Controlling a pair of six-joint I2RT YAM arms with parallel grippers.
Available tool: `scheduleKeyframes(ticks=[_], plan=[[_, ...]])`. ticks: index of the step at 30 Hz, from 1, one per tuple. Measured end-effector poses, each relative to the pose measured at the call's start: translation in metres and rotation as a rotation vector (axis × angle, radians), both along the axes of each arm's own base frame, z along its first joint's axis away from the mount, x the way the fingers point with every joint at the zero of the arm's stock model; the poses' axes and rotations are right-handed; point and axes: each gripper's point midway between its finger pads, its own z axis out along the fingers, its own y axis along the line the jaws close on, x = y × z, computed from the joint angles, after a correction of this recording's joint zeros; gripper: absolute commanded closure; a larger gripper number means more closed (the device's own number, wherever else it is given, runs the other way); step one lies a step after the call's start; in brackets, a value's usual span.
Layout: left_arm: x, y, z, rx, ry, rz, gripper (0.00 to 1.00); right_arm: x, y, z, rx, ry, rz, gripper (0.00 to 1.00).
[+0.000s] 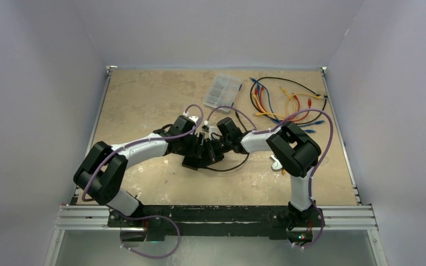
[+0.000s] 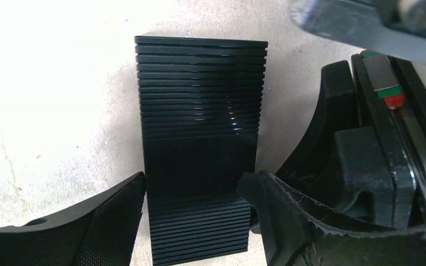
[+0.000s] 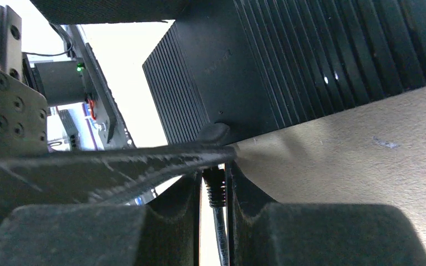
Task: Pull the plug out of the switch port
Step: Pull the connector from the switch port.
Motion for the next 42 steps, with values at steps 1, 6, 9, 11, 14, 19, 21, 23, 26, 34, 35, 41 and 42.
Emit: scheduleKeyframes(ticks=[1,6,9,11,14,19,21,23,26,34,35,41,42], plan=[[0.0,-0.003,-0.001,0.008,0.0,-0.011,0.31,0.0,0.0,0.0,0.0,0.001,-0.002,1.0],[-0.003,-0.006,-0.006,0.054,-0.014,-0.044,0.31,-0.001,-0.001,-0.001,0.003,0.014,-0.007,1.0],[-0.004,-0.006,-0.007,0.068,-0.019,-0.051,0.35,-0.001,-0.002,-0.001,0.005,0.018,-0.006,1.0],[-0.004,-0.007,-0.009,0.077,-0.022,-0.053,0.39,-0.001,-0.003,0.0,0.006,0.024,-0.008,1.0],[-0.003,-0.008,-0.009,0.102,-0.028,-0.049,0.45,-0.001,-0.004,-0.001,0.007,0.031,-0.012,1.0],[-0.001,-0.007,-0.008,0.129,-0.033,-0.018,0.56,0.0,-0.006,-0.001,0.008,0.041,-0.019,1.0],[-0.001,-0.007,-0.008,0.136,-0.036,-0.009,0.6,0.0,-0.007,-0.001,0.007,0.041,-0.02,1.0],[-0.001,-0.007,-0.008,0.144,-0.039,0.001,0.65,0.0,-0.007,-0.002,0.007,0.042,-0.021,1.0],[-0.001,-0.006,-0.007,0.157,-0.042,0.016,0.76,0.0,-0.007,-0.001,0.007,0.041,-0.023,1.0],[0.003,-0.004,-0.006,0.18,-0.056,0.052,0.88,0.006,-0.011,-0.001,0.006,0.022,-0.029,1.0],[0.003,-0.004,-0.006,0.179,-0.056,0.058,0.88,0.007,-0.012,0.0,0.004,0.016,-0.031,1.0],[0.006,-0.003,-0.006,0.163,-0.052,0.086,0.9,0.011,-0.015,0.0,-0.001,-0.021,-0.034,1.0],[0.007,-0.003,-0.006,0.161,-0.052,0.088,0.9,0.011,-0.016,0.0,-0.002,-0.026,-0.034,1.0]])
